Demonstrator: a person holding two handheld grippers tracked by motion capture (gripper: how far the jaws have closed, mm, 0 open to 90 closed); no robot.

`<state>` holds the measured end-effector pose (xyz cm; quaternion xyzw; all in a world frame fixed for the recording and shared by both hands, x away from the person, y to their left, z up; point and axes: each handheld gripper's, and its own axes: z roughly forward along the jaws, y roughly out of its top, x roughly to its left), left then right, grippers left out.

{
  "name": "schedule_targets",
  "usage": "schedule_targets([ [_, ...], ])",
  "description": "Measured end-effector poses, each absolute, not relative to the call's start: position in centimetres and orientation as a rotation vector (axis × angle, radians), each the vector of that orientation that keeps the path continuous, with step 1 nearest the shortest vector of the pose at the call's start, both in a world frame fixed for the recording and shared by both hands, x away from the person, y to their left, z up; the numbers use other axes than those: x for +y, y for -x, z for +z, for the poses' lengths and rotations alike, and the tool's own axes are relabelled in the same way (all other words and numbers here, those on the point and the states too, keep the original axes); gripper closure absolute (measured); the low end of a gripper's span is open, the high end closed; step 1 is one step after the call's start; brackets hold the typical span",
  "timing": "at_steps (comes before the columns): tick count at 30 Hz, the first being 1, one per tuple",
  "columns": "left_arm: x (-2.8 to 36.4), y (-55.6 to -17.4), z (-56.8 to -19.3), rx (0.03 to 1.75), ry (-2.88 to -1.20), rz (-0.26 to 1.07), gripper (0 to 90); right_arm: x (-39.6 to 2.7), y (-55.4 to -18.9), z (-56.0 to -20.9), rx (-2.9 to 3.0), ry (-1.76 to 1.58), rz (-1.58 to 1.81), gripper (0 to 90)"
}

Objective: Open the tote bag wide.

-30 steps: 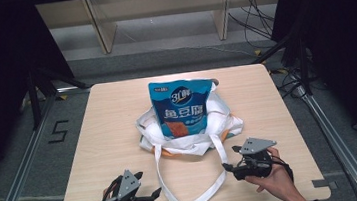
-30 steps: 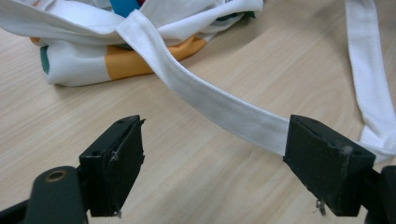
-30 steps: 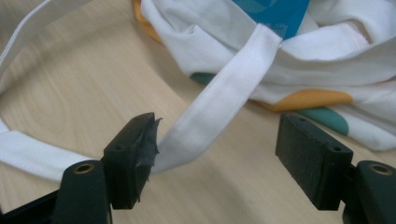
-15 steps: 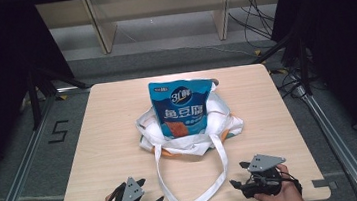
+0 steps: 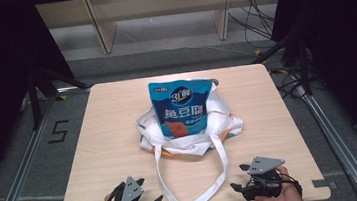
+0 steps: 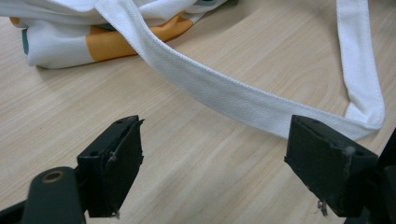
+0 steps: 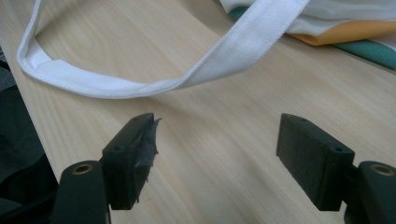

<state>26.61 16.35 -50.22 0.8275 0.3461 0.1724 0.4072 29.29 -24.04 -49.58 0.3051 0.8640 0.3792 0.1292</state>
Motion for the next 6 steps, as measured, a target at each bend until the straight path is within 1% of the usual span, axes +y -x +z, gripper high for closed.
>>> schedule_targets([
  [1,16.47,-26.77,-50.18,0.845,-2.097,0.449,17.9,-24.06,-29.31,-49.56,2.510,-0.888,1.107,29.6],
  [6,16.44,-26.82,-50.26,0.869,-2.090,0.451,17.9,-24.09,-29.39,-49.59,2.507,-0.878,1.108,29.5],
])
